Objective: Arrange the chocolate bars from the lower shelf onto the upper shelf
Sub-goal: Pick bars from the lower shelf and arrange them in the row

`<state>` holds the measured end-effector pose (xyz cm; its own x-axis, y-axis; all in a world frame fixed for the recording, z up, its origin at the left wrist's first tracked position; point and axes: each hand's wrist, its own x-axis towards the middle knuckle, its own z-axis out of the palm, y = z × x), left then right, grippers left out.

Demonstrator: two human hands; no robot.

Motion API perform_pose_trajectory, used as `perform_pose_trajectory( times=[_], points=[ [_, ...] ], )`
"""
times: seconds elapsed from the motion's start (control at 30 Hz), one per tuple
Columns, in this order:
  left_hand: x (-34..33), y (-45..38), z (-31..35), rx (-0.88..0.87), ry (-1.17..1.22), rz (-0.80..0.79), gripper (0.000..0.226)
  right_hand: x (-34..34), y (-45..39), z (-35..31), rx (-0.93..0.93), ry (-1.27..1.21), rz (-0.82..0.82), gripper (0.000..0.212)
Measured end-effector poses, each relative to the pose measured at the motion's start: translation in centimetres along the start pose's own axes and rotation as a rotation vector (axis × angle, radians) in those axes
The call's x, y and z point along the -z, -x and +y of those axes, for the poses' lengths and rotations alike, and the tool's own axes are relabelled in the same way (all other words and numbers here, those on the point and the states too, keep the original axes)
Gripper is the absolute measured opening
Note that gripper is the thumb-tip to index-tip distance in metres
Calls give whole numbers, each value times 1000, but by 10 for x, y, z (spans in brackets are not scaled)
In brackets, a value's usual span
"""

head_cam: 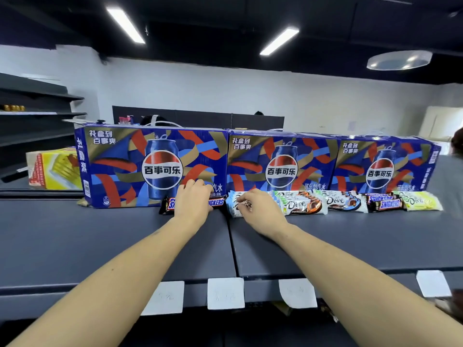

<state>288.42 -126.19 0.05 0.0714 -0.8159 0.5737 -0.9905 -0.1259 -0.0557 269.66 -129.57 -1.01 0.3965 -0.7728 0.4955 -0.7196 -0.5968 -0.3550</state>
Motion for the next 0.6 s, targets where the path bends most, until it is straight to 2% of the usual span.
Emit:
perform_pose_trajectory(
  times=[0.33, 0.43, 0.6],
  points=[
    [32, 51, 7, 82, 10, -18, 40, 18, 46, -18, -5, 11, -46, 29],
    [50, 74, 21, 125, -33, -48, 34, 33, 68, -21, 1, 27, -72, 35],
    [80, 120, 58, 151, -33, -89, 37, 64, 125, -19, 3, 27, -121, 44]
  ],
)
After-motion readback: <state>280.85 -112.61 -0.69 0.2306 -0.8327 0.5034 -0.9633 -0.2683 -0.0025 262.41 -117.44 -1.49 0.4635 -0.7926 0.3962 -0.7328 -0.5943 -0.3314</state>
